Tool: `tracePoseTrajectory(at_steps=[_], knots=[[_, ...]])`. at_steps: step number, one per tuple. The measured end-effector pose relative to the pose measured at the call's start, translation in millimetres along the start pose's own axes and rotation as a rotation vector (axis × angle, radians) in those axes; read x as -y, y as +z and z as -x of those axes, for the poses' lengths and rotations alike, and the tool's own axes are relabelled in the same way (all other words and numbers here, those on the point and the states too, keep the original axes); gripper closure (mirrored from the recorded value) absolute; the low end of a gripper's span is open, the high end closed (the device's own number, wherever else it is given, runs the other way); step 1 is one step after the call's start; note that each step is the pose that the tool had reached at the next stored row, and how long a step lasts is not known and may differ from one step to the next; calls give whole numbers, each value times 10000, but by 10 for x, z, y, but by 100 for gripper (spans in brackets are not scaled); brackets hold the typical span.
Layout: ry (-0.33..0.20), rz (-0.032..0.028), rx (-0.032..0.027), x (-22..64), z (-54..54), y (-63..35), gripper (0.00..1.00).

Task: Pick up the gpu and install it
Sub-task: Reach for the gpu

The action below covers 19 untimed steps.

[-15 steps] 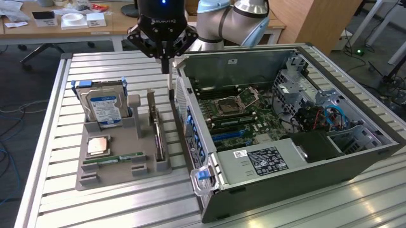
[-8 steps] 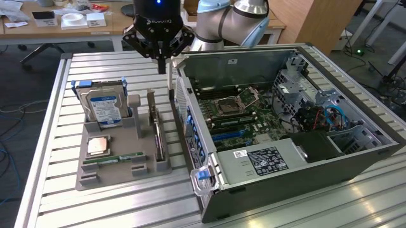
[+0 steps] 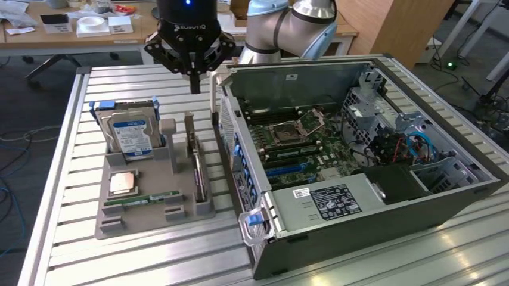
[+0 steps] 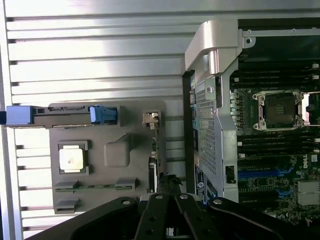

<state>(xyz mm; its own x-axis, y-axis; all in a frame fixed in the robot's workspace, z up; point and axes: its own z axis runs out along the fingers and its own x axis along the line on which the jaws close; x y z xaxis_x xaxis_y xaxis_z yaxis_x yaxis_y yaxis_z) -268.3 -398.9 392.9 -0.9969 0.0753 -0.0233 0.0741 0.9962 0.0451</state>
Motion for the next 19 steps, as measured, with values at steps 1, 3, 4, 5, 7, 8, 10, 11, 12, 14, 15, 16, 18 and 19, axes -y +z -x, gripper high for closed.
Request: tracePoseTrajectory(at_steps=[1,3,4,5,7,8,10,11,12,14,15,16,18,19], knots=[[0,0,0,1,-16,0,89],[0,0,0,4,-48,0,89],[1,0,-1,5,-65,0,89],[1,0,-1,6,-83,0,89],[1,1,0,8,-109,0,89],[1,0,0,8,-112,0,89],[-1,0,0,8,-111,0,89],[-1,1,0,9,-112,0,89],[0,0,-1,12,-112,-1,89],[0,0,-1,31,-111,-1,89],[1,0,0,44,-110,-2,89],[1,0,0,61,-108,-2,89],[0,0,-1,96,-105,-4,89],[0,0,-1,115,-104,-5,89]])
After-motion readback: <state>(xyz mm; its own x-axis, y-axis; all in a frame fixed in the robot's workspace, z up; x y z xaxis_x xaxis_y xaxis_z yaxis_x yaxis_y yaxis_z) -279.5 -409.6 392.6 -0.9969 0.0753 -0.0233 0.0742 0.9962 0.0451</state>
